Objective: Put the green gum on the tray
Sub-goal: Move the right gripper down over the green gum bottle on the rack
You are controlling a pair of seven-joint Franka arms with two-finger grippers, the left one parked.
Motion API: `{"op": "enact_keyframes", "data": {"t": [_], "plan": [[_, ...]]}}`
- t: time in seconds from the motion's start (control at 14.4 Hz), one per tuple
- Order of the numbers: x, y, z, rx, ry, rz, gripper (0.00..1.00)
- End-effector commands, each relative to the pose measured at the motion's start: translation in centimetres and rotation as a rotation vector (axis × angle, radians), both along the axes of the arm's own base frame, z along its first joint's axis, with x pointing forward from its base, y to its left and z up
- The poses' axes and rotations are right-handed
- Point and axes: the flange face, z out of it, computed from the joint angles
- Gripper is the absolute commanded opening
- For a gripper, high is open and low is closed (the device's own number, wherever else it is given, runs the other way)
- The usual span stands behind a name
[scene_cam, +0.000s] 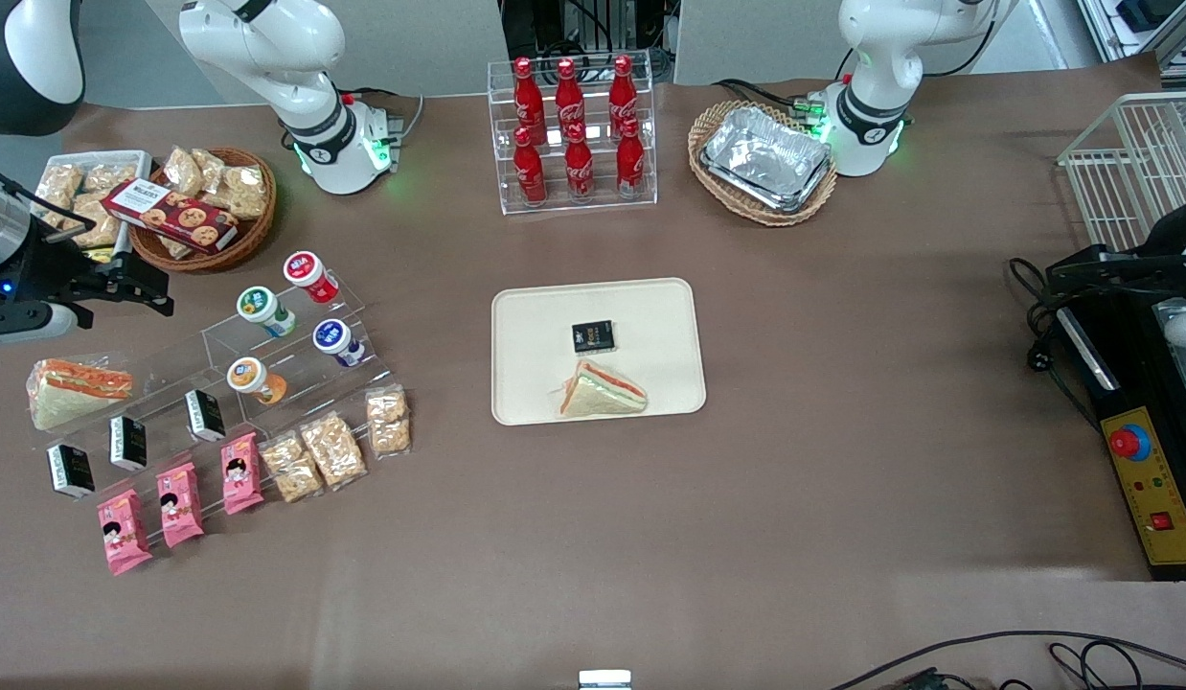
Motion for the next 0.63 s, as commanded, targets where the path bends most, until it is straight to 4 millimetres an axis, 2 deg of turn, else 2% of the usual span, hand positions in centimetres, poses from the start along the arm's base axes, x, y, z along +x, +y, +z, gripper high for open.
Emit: {"op": "enact_keyframes", "data": {"t": [0.0,0.35,0.56], "plan": [[0.48,-0.34,-0.16,-0.004,0.009,0.010,1.00],[0.94,-0.38,-0.71,-0.002,0.012,-0.004,1.00],[0.98,-0.60,-0.03,0.001,-0.003,-0.009,1.00]]}}
